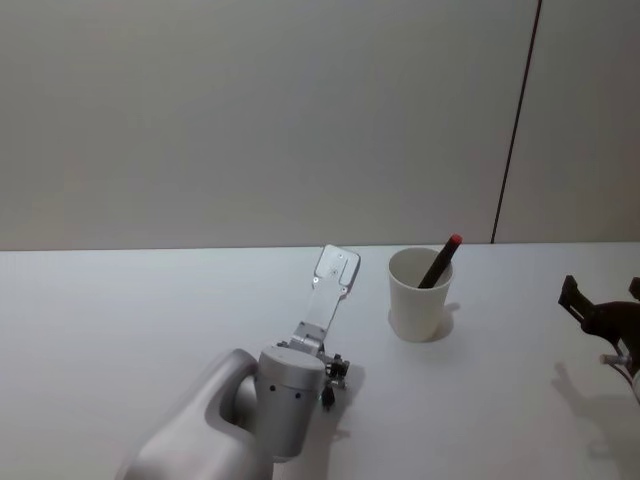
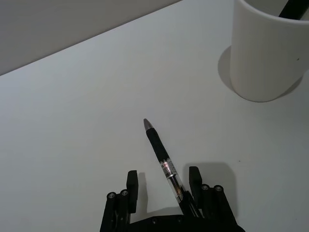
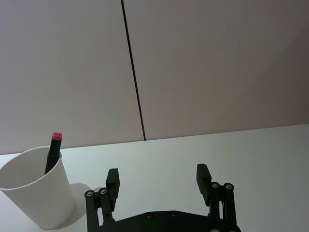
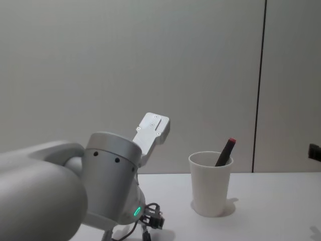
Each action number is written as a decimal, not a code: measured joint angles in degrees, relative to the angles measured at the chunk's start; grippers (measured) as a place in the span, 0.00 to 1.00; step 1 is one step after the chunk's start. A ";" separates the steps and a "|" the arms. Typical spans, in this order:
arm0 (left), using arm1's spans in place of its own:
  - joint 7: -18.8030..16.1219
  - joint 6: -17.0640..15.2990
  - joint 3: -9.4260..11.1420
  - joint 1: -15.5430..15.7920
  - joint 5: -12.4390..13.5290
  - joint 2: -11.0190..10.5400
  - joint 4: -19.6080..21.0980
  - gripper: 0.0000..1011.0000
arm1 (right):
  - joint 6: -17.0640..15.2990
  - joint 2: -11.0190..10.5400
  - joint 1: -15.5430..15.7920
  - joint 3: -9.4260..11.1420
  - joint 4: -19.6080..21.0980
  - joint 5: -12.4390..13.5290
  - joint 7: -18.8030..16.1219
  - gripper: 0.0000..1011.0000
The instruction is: Place the pen into the pen holder.
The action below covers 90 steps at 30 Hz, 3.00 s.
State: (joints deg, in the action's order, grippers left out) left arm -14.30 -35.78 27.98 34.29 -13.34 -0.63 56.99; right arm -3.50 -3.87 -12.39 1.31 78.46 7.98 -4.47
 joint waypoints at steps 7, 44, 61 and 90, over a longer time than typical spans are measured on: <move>-0.24 -0.99 0.02 0.63 0.58 0.74 -1.49 0.48 | 0.00 0.00 0.00 0.00 0.00 0.00 0.00 0.99; -1.69 -2.36 -1.84 0.91 3.95 1.38 -1.77 0.13 | 0.00 0.00 0.00 0.00 0.00 0.00 0.00 0.99; 0.11 2.95 -3.31 -2.36 9.28 -1.74 9.64 0.13 | 0.00 0.00 0.00 0.00 0.00 0.00 0.00 0.99; 16.19 34.02 -5.23 -7.10 11.10 -6.90 15.88 0.13 | 0.00 0.00 0.00 0.00 0.00 0.00 0.00 0.99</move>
State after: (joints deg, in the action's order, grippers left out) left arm 1.89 -1.76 22.75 27.19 -2.24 -7.53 72.88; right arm -3.50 -3.87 -12.39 1.32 78.46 7.97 -4.47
